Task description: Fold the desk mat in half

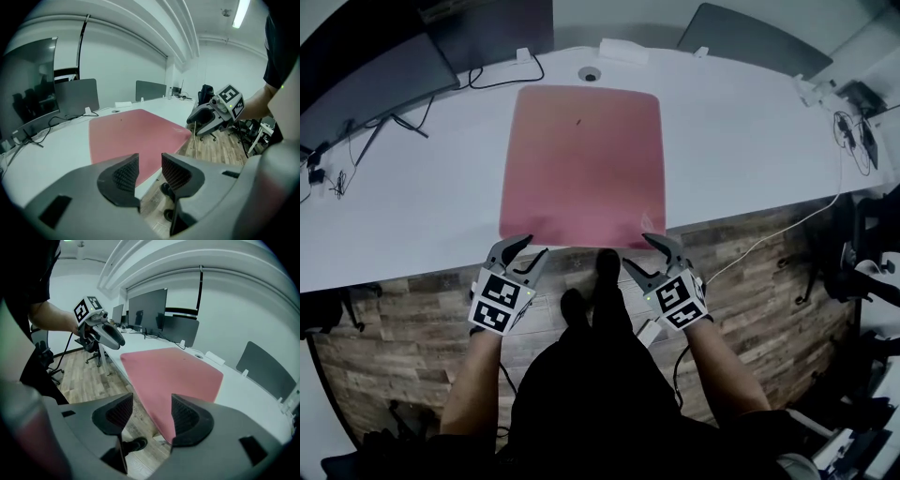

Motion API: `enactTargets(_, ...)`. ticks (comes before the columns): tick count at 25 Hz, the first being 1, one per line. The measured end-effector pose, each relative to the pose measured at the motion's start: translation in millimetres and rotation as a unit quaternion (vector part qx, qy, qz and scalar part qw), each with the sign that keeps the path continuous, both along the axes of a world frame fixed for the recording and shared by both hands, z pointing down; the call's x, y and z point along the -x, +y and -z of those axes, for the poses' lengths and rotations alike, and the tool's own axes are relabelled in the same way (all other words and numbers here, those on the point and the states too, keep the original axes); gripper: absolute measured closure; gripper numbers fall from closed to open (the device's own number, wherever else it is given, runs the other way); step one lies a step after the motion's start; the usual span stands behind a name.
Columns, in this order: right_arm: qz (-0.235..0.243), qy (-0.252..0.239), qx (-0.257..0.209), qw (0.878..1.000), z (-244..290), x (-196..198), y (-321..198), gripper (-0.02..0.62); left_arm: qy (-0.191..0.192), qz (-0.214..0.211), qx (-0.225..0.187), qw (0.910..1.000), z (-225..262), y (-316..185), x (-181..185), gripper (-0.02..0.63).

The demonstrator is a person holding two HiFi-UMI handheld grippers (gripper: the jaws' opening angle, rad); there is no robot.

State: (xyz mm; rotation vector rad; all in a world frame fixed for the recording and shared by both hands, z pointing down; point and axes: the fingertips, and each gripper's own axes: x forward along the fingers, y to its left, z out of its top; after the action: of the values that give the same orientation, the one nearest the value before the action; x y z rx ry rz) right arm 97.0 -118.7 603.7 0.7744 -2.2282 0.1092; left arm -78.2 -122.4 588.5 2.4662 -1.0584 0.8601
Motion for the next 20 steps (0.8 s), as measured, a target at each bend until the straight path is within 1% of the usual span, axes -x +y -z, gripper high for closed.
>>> enactTargets(4, 0.014, 0.015, 0.009, 1.0, -22, 0, -6, 0.345, -0.009, -0.002, 0.012, 0.9999, -12, -8, -3, 0.468)
enactTargets(7, 0.01, 0.022, 0.016, 1.0, -36, -2, -9, 0.33, -0.016, -0.004, 0.016, 0.9997, -19, -13, -6, 0.468)
enactTargets(11, 0.01, 0.039, 0.01, 0.999, -48, -6, -16, 0.314, -0.018, -0.002, 0.027, 0.9995, -26, -16, -9, 0.468)
enactTargets(14, 0.02, 0.049, 0.002, 0.999, -54, -3, -21, 0.313, -0.02, 0.0, 0.032, 0.9993, -26, -22, -8, 0.468)
enactTargets(16, 0.037, 0.067, 0.001, 0.997, -63, 2, -22, 0.313, -0.022, 0.004, 0.034, 0.9992, -26, -24, -6, 0.468)
enactTargets(20, 0.066, 0.119, -0.009, 0.991, -75, 4, -26, 0.313, -0.024, 0.012, 0.04, 0.9988, -27, -24, 0, 0.467)
